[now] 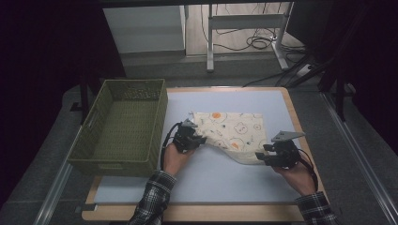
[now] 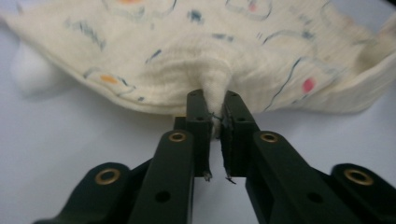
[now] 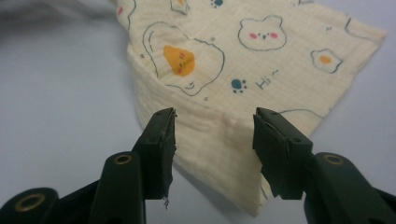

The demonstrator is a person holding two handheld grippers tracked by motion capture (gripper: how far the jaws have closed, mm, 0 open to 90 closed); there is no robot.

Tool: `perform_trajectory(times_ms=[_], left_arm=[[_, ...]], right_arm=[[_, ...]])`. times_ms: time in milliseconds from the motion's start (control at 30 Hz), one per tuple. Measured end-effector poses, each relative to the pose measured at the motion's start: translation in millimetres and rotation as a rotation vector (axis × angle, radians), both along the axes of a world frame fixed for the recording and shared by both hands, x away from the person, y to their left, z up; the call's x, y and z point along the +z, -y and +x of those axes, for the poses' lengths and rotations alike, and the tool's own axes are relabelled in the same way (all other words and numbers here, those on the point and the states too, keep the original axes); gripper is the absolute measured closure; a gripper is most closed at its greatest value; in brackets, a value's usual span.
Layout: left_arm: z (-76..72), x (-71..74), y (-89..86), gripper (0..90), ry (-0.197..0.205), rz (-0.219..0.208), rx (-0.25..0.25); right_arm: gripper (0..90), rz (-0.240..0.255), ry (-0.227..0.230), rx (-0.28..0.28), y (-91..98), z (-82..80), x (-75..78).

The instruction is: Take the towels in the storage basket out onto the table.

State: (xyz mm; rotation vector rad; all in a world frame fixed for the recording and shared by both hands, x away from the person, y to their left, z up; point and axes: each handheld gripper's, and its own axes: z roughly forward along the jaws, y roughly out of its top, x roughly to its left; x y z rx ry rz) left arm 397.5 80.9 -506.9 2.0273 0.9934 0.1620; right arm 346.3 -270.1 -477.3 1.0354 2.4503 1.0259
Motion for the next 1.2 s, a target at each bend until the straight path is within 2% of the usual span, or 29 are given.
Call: perform_trajectory(times_ms=[67,100,133,200,233,267,333,400,433,500,567,600,667,700,800,833,867,933,1000,1033,1067,1100,1200], left_arm=[[1.5,15.7,-1.2,84.8,0.012,-0.022,-0.008],[4.0,32.0,-1.6,84.8,0.028,-0.034,-0.015],[4.0,32.0,-1.6,84.6,0.028,-0.034,-0.015],[10.3,46.3,-0.6,84.2,0.041,-0.037,-0.006],[22.1,54.9,3.9,83.0,0.041,-0.032,0.004],[22.1,54.9,3.9,81.8,0.041,-0.032,0.004],[36.8,56.3,12.1,79.8,0.045,0.015,0.019],[51.8,48.4,21.2,73.0,0.028,0.056,0.038],[57.7,42.0,25.3,64.2,0.013,0.09,0.052],[64.2,27.6,29.3,61.6,0.007,0.178,0.074],[64.2,19.2,26.4,52.7,0.011,0.208,0.101],[63.1,16.2,22.3,49.6,0.015,0.205,0.118],[59.8,13.6,11.6,46.5,0.01,0.167,0.141],[57.1,13.1,5.3,46.5,0.005,0.145,0.141],[49.7,12.0,-3.4,51.7,0.005,0.136,0.128],[46.0,8.1,-4.1,56.3,-0.01,0.134,0.105],[46.0,8.1,-4.1,57.9,-0.01,0.134,0.105],[44.0,2.5,-2.2,59.1,-0.018,0.144,0.091],[44.3,-3.9,-0.1,61.0,-0.026,0.129,0.081],[46.2,-9.8,2.4,61.0,-0.032,0.139,0.08],[46.2,-9.8,2.4,59.8,-0.032,0.139,0.08],[49.0,-14.6,4.7,57.1,-0.022,0.145,0.095],[52.0,-18.5,5.8,54.4,-0.019,0.13,0.111]], right_arm=[[48.8,-0.001,-0.018,0.011,-0.5,3.4,-3.9],[48.9,-0.008,-0.032,0.009,-1.4,5.8,-6.9],[48.9,-0.008,-0.032,0.009,-1.4,5.8,-6.9],[49.3,-0.014,-0.044,0.01,-2.2,7.4,-9.2],[49.3,-0.02,-0.051,0.006,-3.3,7.5,-10.8],[49.3,-0.02,-0.051,0.006,-3.3,7.5,-10.8],[49.3,-0.027,-0.048,-0.001,-3.2,6.8,-11.2],[49.4,-0.032,-0.049,-0.013,-1.9,6.4,-10.7],[49.3,-0.03,-0.045,-0.018,0.3,6.4,-10.9],[49.4,-0.032,-0.045,-0.021,1.9,6.4,-10.8],[49.4,-0.029,-0.043,-0.03,5.8,6.3,-10.7],[49.5,-0.026,-0.044,-0.037,7.9,6.0,-10.5],[49.8,-0.023,-0.042,-0.053,12.8,5.5,-9.9],[50.0,-0.02,-0.041,-0.057,14.4,5.5,-9.6],[52.2,-0.005,-0.035,-0.07,18.2,5.0,-8.0],[55.1,0.007,-0.042,-0.073,18.6,4.8,-6.5],[55.1,0.007,-0.042,-0.073,18.6,4.8,-6.5],[56.9,0.01,-0.042,-0.065,16.6,4.6,-5.4],[59.3,0.01,-0.044,-0.054,13.4,3.2,-4.3],[60.8,0.006,-0.042,-0.043,10.5,1.8,-3.7],[60.8,0.006,-0.042,-0.043,10.5,1.8,-3.7],[61.6,-0.002,-0.04,-0.037,9.0,0.9,-3.5],[61.9,0.006,-0.042,-0.037,8.6,1.5,-4.6]])
